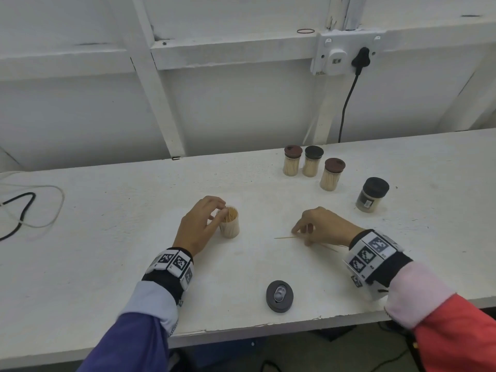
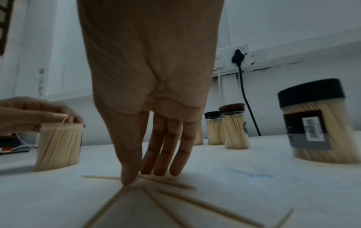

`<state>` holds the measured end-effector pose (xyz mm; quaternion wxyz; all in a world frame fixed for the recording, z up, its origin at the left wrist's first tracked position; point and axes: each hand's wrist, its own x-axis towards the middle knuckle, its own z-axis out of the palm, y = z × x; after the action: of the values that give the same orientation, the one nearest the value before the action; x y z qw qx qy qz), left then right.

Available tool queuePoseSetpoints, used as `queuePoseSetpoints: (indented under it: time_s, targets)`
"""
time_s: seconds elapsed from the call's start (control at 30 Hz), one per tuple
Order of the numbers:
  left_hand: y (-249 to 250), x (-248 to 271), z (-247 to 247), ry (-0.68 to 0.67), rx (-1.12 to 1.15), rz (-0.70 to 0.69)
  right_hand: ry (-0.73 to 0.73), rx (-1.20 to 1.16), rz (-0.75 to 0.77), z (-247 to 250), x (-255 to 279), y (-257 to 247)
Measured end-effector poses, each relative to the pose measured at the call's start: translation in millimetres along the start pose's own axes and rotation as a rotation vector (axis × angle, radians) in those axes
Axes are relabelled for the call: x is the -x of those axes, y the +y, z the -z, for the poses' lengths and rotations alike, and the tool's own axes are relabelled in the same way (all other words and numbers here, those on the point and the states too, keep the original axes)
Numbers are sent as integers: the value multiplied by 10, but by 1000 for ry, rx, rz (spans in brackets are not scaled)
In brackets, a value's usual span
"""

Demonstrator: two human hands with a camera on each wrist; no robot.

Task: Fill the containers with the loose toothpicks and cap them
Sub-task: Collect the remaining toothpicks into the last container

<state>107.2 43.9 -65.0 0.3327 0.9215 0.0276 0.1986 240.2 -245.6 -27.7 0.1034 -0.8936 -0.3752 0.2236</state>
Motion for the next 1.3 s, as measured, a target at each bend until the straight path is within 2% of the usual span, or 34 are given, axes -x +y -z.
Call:
queuePoseSetpoints:
  time_s: [0.1,0.2,0.53,0.7,0.9,1.17,1.3]
  targets:
    - [-1,0,-4,-1,6,2,57,-37,-40,-5,42,29]
    - [-7,-2,-6,-1,2,5,35,24,-122,-39,66,37]
    - [-27,-8,-20,-5,7,11,82,9,-124,-41,28,92]
    - [-30,-10,-29,-13,25,15,143,71,-192,-61,35,134]
    - [-36,-13,-29,-23,42,22,130,142,-186,-55,52,84]
    - [-32,-8,-27,-36,56,28,-41,202,-170,-41,90,31]
    - [-21,-8,-23,-39,69,31,33,163,-133,-37,111,74]
